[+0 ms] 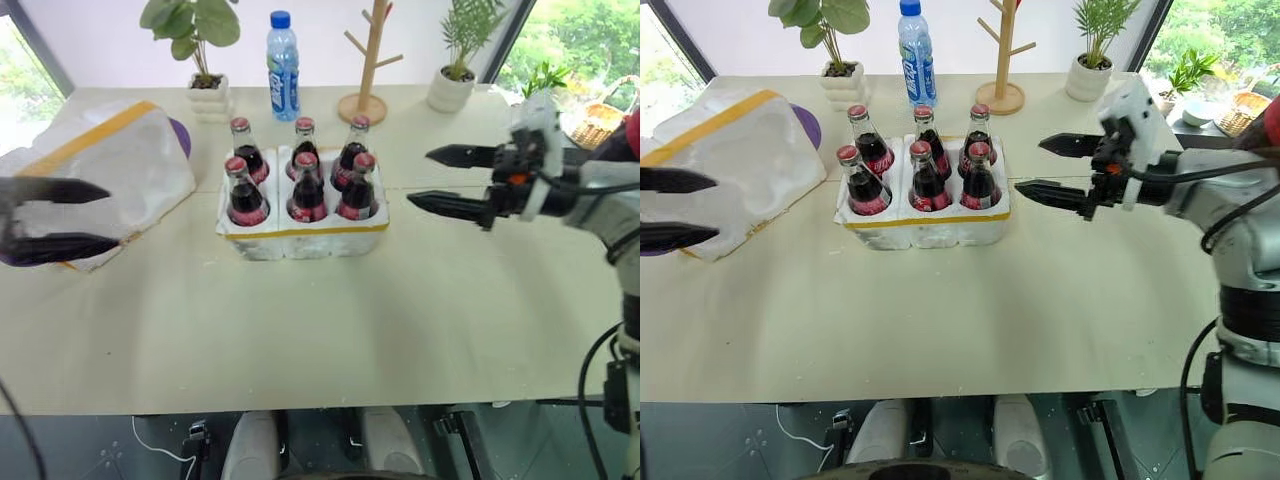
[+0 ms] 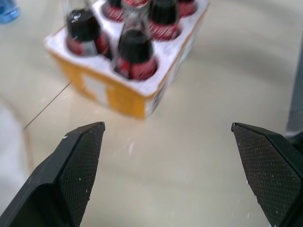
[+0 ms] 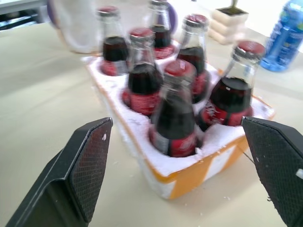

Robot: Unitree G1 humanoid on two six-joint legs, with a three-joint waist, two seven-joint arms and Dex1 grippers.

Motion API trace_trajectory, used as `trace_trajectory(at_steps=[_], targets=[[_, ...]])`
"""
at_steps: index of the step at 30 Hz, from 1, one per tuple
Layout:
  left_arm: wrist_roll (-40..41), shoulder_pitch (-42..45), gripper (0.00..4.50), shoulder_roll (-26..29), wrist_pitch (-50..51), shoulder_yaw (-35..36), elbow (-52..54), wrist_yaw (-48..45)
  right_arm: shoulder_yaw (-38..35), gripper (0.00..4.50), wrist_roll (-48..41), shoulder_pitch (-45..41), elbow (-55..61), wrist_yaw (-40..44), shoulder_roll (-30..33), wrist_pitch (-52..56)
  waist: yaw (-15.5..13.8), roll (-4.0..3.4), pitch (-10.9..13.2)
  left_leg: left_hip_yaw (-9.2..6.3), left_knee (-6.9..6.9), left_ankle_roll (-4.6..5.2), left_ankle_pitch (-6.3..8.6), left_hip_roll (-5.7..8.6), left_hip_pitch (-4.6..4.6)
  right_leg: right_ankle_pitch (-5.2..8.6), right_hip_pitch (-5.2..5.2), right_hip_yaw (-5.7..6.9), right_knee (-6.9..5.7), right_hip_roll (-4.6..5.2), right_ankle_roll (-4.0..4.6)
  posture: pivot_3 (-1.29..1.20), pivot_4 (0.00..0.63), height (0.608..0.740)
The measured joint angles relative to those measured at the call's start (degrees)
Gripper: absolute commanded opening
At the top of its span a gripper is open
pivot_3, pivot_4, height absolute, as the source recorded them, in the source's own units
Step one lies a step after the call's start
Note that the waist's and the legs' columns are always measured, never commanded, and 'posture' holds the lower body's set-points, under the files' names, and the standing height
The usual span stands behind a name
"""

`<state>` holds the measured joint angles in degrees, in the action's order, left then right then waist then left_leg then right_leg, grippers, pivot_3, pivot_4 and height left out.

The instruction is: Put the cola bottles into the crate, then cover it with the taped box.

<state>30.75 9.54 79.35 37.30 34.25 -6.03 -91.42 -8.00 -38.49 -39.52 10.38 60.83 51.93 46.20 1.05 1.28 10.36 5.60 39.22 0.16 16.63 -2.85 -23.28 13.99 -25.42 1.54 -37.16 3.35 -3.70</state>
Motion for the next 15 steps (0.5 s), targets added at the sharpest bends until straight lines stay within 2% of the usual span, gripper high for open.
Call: trace_trajectory(at_steps=[2,4,6,9,11,15], targets=[[-4.2,-6.2,4.50,3.6,-6.3,1.6,-6.5,-0.8,0.7,4.44,-0.1,-0.8,-0.3,0.8,0.0,-0.2,0.0,-0.03,0.0,0.18,-0.02,-0.01,0.00,-0.02,0.00,0.06,-0.07,0.00,-0.04,0.02,0.10,0.00,0.150,0.740],[-7.2,-7.9,4.50,5.8,-12.5,1.1,-14.0,-0.9,0.7,4.44,-1.2,-2.1,-0.6,1.2,-0.6,0.2,0.0,-0.05,0.0,0.23,-0.04,-0.01,0.00,-0.02,-0.02,0.11,-0.13,0.00,-0.05,0.06,0.20,0.00,0.150,0.740],[-11.0,-5.1,4.50,9.7,-22.1,-4.6,-25.7,-0.9,0.7,4.44,-3.7,-4.4,-0.4,1.6,-2.1,1.5,-0.1,-0.04,0.0,0.28,-0.04,-0.01,0.00,-0.01,-0.04,0.11,-0.15,0.00,-0.04,0.08,0.20,0.00,0.150,0.740],[-15.9,6.8,4.50,10.2,-30.0,-14.4,-35.7,-0.8,0.8,4.44,-5.0,-5.3,-0.3,2.0,-2.8,1.8,-0.8,-0.03,0.0,0.31,-0.04,-0.01,0.01,0.05,-0.10,0.10,-0.13,0.05,-0.01,0.18,0.18,0.00,0.150,0.740],[-21.9,22.1,4.50,7.4,-32.7,-23.1,-42.2,-0.6,1.5,4.44,-4.6,-5.3,-0.6,2.1,-2.9,1.6,-1.6,0.02,0.0,0.35,0.00,-0.01,0.00,0.13,-0.11,0.02,-0.11,0.06,-0.01,0.15,0.04,0.00,0.150,0.740],[-36.5,46.2,4.50,0.5,-37.8,-37.1,-55.1,2.6,2.6,4.44,-4.0,-5.1,-0.6,1.8,-3.2,1.5,-2.2,0.17,-0.1,0.33,0.09,-0.01,0.00,0.15,-0.13,-0.07,-0.03,0.12,-0.03,0.13,-0.10,0.00,0.150,0.740]])
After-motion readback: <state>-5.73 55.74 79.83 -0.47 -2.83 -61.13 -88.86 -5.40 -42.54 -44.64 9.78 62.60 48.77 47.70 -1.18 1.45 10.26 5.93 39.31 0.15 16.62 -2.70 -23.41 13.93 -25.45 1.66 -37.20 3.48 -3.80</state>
